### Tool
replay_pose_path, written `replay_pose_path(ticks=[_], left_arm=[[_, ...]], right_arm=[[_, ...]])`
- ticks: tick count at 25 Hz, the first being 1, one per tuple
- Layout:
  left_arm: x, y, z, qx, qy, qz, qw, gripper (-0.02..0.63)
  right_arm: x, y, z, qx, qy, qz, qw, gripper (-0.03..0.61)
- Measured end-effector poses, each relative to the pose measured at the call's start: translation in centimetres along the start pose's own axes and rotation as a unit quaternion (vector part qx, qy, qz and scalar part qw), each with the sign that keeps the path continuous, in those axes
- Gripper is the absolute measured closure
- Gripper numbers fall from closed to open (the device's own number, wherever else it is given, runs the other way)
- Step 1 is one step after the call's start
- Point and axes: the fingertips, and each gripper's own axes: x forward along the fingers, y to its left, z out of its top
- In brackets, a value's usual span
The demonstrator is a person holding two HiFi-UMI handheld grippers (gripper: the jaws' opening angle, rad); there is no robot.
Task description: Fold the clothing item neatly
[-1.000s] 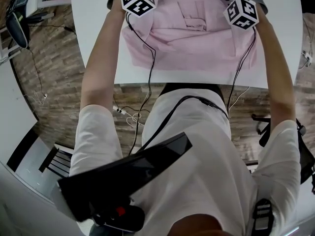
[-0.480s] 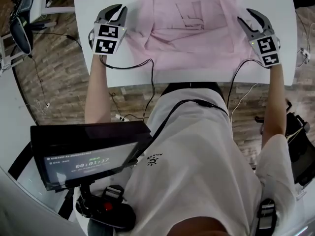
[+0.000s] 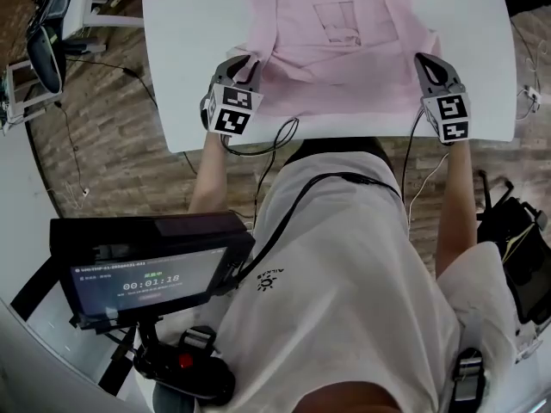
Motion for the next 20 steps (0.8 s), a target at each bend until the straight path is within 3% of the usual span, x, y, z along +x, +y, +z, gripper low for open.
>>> replay_pose_path(ticks=[6,15,16,18,20], left_arm=[[2.4,-2.1,-2.1,0.035,0.046,0.028,0.9979,0.476],[3.5,-1.6,-2.8,0.006,0.043,0.072,0.9964,0.477],[3.4,-1.4,-2.8,0.001,0.041,0.074,0.9964,0.484],[2.8,-0.9,-2.5,-0.014,0.031,0.082,0.9961,0.56],[2.1,-0.2,-1.9,-0.034,0.018,0.084,0.9957,0.581]], right_arm=[[0.0,1.4,-2.4,0.008,0.024,-0.008,1.0,0.572],[-0.9,1.5,-4.6,0.031,0.041,-0.042,0.998,0.523],[-1.0,1.5,-4.7,0.033,0.043,-0.044,0.998,0.523],[-1.2,1.4,-4.9,0.036,0.044,-0.047,0.997,0.523],[-1.3,1.2,-5.2,0.038,0.043,-0.049,0.997,0.523]])
